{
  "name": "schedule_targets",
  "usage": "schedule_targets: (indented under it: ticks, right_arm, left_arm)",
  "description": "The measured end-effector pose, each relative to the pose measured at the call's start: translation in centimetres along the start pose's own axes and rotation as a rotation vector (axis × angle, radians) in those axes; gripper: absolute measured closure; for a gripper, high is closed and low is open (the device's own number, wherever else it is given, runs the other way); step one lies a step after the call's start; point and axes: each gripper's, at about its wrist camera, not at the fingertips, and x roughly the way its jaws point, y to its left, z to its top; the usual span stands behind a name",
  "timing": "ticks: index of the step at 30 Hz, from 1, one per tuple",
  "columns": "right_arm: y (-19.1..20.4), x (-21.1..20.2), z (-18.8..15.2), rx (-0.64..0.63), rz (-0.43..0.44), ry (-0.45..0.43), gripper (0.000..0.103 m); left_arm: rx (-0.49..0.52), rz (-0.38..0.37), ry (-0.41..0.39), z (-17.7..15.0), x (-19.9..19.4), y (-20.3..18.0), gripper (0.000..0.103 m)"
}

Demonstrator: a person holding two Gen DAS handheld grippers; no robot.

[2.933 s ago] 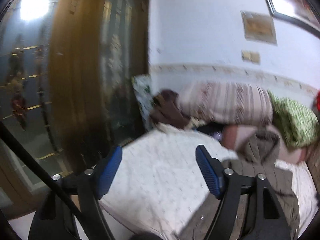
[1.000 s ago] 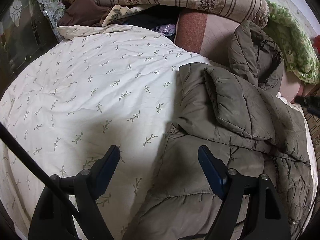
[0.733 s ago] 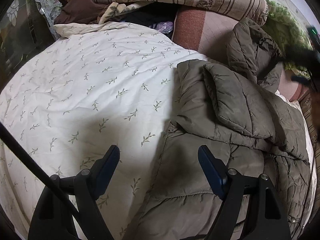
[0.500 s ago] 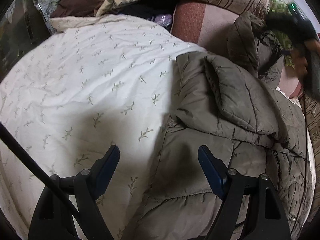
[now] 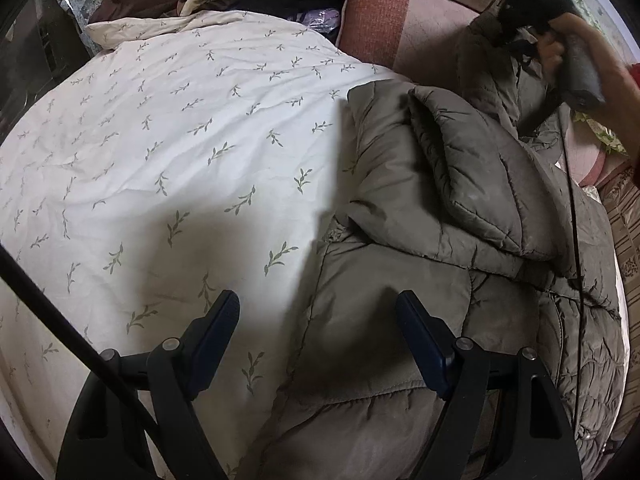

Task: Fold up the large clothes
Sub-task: 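Grasp the hood with the right tool and lift it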

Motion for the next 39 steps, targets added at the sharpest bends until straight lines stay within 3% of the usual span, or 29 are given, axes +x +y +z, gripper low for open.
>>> schedule_targets:
  ticks: [8,13,15,19,24,26,27,28,30,33,39]
  right_arm:
    - [-0.7,-11.0,-4.9,-0.109,0.044,-0.069,0.096]
    - [-1.8,-18.5,-11.5,-0.154,0.076,-0.102,0.098]
    - [-2.2,-20.4,-15.8,-0.169,0.098,-0.095,0.102]
    - [-1.4,-20.6,-23.4,-0.188,0.168,-0.005,0.102]
    - [-0.9,-16.9,-26.6,-0.222,0.122,0.078,0.102]
    - [-2.4,-17.4,-26.2,-0.192,0.125,0.071,0.094]
    - [-3.2,-17.7,-26.0,-0.177,0.126,0.063,0.073]
    - [-4.6,-18.3,-25.2,-0.149,0.108,0.035,0.045]
    - [-6.8,-19.5,-24.0,-0.100,0.047,-0.034,0.023]
    - [-10.6,-18.9,-21.4,-0.005,-0.025,-0.088,0.022]
    - [-14.5,-11.2,-18.1,0.185,-0.005,0.031,0.022]
  left_arm:
    - [-0.018,-0.027,-0.019,-0.2,-1.3,0.4,0.023]
    - [-0.043,-0.024,-0.042,-0.2,-2.3,1.3,0.023]
    - [-0.058,-0.027,-0.046,-0.1,-2.7,1.9,0.023]
    - [-0.082,-0.011,-0.065,0.1,-3.3,3.0,0.023]
    - [-0.102,0.008,-0.072,0.0,-3.5,3.9,0.023]
    - [-0.104,0.000,-0.075,0.1,-3.6,3.9,0.023]
    - [-0.102,-0.001,-0.078,0.2,-3.7,3.9,0.023]
    - [-0.101,0.000,-0.078,0.3,-3.6,3.7,0.023]
    - [-0.098,-0.004,-0.068,0.3,-3.3,3.6,0.023]
    - [-0.096,-0.021,-0.050,0.1,-2.9,3.2,0.023]
    - [-0.065,0.009,-0.044,0.0,-2.2,2.2,0.023]
